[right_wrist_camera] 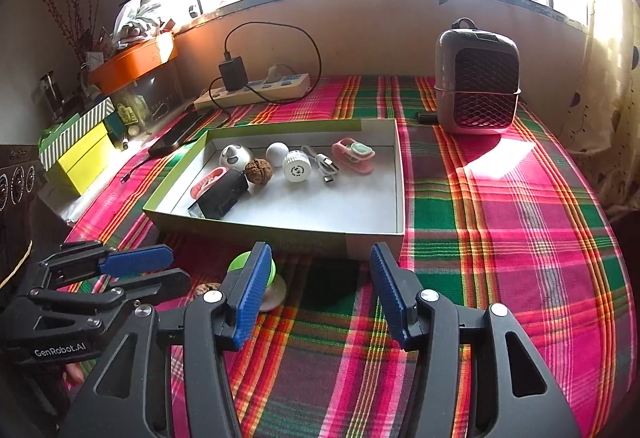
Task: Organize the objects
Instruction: 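Withdraw both open tools from the box toward the walnut and green toy, then close the left tool on the brown walnut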
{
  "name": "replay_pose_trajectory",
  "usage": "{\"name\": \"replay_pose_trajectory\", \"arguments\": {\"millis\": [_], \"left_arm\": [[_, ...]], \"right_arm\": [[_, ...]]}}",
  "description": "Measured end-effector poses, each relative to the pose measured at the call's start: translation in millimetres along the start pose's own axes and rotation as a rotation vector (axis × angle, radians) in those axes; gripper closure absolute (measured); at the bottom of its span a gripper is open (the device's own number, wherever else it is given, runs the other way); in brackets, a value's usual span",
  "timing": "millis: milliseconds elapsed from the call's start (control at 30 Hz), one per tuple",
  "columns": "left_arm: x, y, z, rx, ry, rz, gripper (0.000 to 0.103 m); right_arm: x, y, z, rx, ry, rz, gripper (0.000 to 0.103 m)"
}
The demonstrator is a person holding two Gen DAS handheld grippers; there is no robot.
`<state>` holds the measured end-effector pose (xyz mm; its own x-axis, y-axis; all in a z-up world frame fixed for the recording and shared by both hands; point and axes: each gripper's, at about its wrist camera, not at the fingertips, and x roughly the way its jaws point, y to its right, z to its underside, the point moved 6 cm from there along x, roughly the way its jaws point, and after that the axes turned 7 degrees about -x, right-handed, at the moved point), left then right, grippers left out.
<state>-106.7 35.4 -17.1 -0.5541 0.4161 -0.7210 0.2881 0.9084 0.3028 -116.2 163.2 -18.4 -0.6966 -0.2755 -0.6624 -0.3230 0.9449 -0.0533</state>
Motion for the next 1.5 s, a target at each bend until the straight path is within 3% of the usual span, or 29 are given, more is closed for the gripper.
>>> {"name": "replay_pose_trajectory", "arguments": {"millis": [300, 767, 1267, 1500], "left_arm": [[14, 11, 10, 0.025, -0.058, 0.022, 0.068], [30, 11, 11, 0.018, -0.094, -0.011, 0.068], [25, -3, 10, -0.018, -0.072, -0.030, 0.072], [17, -24, 10, -0.057, -0.047, -0.069, 0.072]], "right_arm": [[-3, 5, 10, 0.023, -0.002, 0.000, 0.050], [1, 4, 13, 0.024, -0.014, -0.010, 0.049], [7, -3, 16, 0.002, -0.038, -0.009, 0.049], [7, -22, 16, -0.054, -0.026, -0.057, 0.049]]}}
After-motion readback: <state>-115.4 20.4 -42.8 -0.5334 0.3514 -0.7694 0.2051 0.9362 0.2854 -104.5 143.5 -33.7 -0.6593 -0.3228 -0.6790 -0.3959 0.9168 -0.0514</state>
